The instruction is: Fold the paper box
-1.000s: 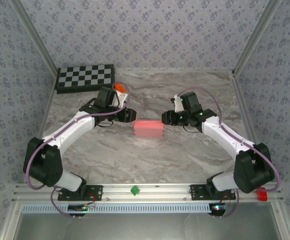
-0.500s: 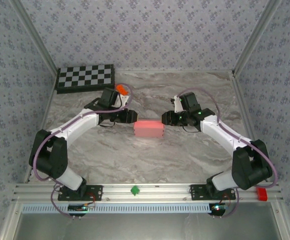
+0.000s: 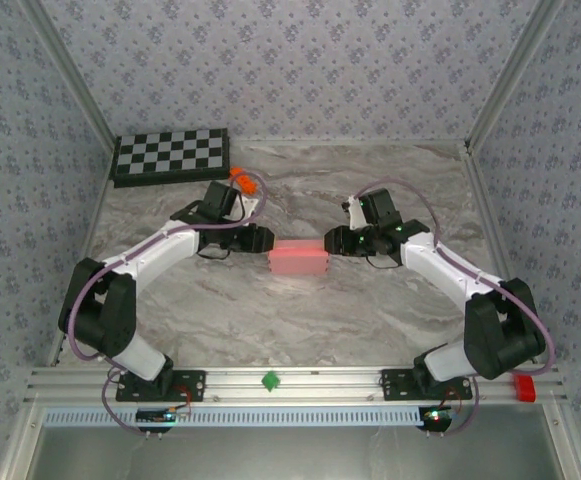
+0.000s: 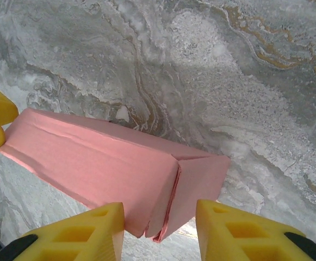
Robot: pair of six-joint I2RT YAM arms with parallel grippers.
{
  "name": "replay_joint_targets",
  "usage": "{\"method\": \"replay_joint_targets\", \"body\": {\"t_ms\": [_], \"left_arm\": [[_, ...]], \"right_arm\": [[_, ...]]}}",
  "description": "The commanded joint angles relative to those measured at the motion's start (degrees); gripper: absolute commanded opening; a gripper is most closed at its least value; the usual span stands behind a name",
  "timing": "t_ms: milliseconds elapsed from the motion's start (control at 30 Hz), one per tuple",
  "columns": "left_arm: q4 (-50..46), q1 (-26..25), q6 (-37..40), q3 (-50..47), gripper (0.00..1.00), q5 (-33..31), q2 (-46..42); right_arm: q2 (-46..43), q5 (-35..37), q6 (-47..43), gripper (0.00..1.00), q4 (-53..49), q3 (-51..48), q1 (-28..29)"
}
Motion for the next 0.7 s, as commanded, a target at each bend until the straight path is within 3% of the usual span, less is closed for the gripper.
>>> {"method": "replay_joint_targets", "body": {"t_ms": [0, 667], "left_arm": [[-0.7, 0.0, -0.7, -1.0, 0.43, 0.7, 0.0], [-1.1, -0.9, -0.8, -3.9, 0.43, -0.9, 1.0]], "right_arm": [[0.8, -0.2, -0.2, 0.40, -1.1, -1.3, -0.2], [4.3, 3.0, -1.9, 0.39, -2.6, -1.9, 0.0]]}}
